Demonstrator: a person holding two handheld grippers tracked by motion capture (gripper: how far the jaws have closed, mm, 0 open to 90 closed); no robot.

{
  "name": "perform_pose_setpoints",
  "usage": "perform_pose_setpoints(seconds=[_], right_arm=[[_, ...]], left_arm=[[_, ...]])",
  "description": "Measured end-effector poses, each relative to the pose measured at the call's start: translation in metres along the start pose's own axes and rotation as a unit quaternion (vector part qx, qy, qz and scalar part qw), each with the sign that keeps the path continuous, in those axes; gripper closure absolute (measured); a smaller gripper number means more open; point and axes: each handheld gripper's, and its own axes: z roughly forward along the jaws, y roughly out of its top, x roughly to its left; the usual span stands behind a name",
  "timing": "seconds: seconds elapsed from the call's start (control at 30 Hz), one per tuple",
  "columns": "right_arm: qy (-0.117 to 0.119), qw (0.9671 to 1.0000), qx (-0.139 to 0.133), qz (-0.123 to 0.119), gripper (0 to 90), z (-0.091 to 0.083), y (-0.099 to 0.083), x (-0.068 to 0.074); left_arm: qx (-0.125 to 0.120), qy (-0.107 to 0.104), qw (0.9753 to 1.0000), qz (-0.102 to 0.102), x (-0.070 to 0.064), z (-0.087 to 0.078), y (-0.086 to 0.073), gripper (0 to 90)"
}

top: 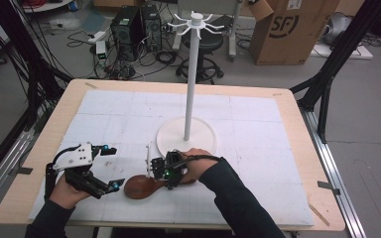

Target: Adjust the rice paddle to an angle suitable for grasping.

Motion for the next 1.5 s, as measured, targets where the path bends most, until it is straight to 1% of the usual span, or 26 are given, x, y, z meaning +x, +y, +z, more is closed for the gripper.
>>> perform_pose_setpoints(seconds=[0.03,0.2,0.23,0.3,0.37,0.47,0.5,0.6,0.63,0.67,0.7,0.73,0.77,0.8,0.9,1.03,1.07,1.2,1.23,1.27,1.3,1.37,1.4,1.43,1.47,1.5], right_arm=[[-0.001,1.0000,-0.003,0.005,64.7,-0.003,-0.001,0.001],[-0.007,0.9999,-0.014,0.007,59.7,-0.007,-0.005,0.001],[-0.008,0.9997,-0.021,0.011,58.0,-0.008,-0.006,0.001],[-0.007,0.9990,-0.044,0.006,52.4,-0.011,-0.011,0.000],[-0.009,0.9987,-0.047,0.016,48.6,-0.014,-0.014,0.003],[-0.006,0.9983,-0.057,0.011,45.3,-0.019,-0.019,0.007],[-0.007,0.9979,-0.064,0.003,44.0,-0.020,-0.021,0.006],[-0.011,0.9970,-0.073,0.020,38.7,-0.025,-0.029,0.010],[-0.008,0.9962,-0.083,0.022,36.2,-0.026,-0.032,0.010],[-0.008,0.9962,-0.083,0.022,36.2,-0.026,-0.032,0.010],[-0.013,0.9946,-0.095,0.039,32.2,-0.028,-0.039,0.012],[-0.008,0.9943,-0.096,0.045,31.0,-0.028,-0.042,0.013],[-0.008,0.9943,-0.096,0.045,31.0,-0.028,-0.042,0.013],[-0.018,0.9930,-0.109,0.040,27.1,-0.029,-0.050,0.014],[-0.027,0.9915,-0.115,0.054,21.5,-0.031,-0.060,0.017],[-0.034,0.9891,-0.126,0.067,17.7,-0.036,-0.075,0.020],[-0.037,0.9876,-0.132,0.076,16.8,-0.038,-0.080,0.021],[-0.046,0.9838,-0.148,0.091,14.4,-0.042,-0.095,0.024],[-0.046,0.9838,-0.148,0.091,14.4,-0.042,-0.095,0.024],[-0.051,0.9821,-0.153,0.097,12.4,-0.043,-0.101,0.027],[-0.051,0.9821,-0.153,0.097,12.4,-0.043,-0.101,0.027],[-0.059,0.9797,-0.160,0.106,10.8,-0.047,-0.108,0.031],[-0.063,0.9788,-0.166,0.102,10.5,-0.048,-0.110,0.031],[-0.063,0.9767,-0.177,0.104,9.8,-0.048,-0.113,0.031],[-0.070,0.9752,-0.181,0.106,7.4,-0.049,-0.116,0.032],[-0.069,0.9731,-0.188,0.114,0.9,-0.049,-0.119,0.034]], left_arm=[[0.000,0.000,1.0000,0.000,0.000,0.000,0.000,1.7],[-0.001,0.000,1.0000,0.000,0.000,0.000,0.000,1.7],[0.000,0.000,1.0000,0.000,0.000,0.000,0.000,1.7],[0.000,0.001,1.0000,-0.001,0.000,-0.001,0.000,1.7],[0.001,0.001,1.0000,0.001,0.001,-0.001,0.000,1.7],[0.000,0.002,1.0000,0.000,0.001,-0.001,-0.001,1.7],[0.000,0.002,1.0000,0.000,0.001,-0.001,-0.001,1.7],[0.002,0.002,1.0000,0.000,0.000,-0.001,-0.001,1.7],[0.003,0.002,1.0000,0.001,0.000,0.000,-0.001,1.7],[0.003,0.002,1.0000,0.001,0.000,0.000,-0.001,1.7],[0.003,0.002,1.0000,0.001,0.000,0.000,-0.001,1.7],[0.004,0.003,1.0000,0.001,0.001,0.000,-0.001,1.7],[0.004,0.003,1.0000,0.001,0.001,0.000,-0.001,1.7],[0.004,0.002,1.0000,0.001,0.001,0.000,-0.001,1.7],[0.004,0.002,1.0000,0.000,0.000,0.000,-0.001,1.7],[0.005,0.001,1.0000,0.000,0.000,0.001,-0.001,1.7],[0.007,0.001,1.0000,0.000,0.000,0.001,-0.001,1.7],[0.006,0.000,1.0000,-0.001,0.000,0.002,-0.001,1.7],[0.006,0.000,1.0000,-0.001,0.000,0.002,-0.001,1.7],[0.007,0.000,1.0000,-0.001,0.000,0.002,-0.001,1.7],[0.007,0.000,1.0000,-0.001,0.000,0.002,-0.001,1.7],[0.006,0.000,1.0000,-0.002,0.000,0.002,-0.001,1.7],[0.006,0.000,1.0000,-0.002,0.000,0.002,-0.001,1.7],[0.006,0.001,1.0000,-0.003,0.000,0.002,-0.001,1.7],[0.006,0.001,1.0000,-0.001,0.000,0.001,-0.001,1.7],[0.005,0.001,1.0000,-0.001,0.001,0.001,-0.001,1.7]])
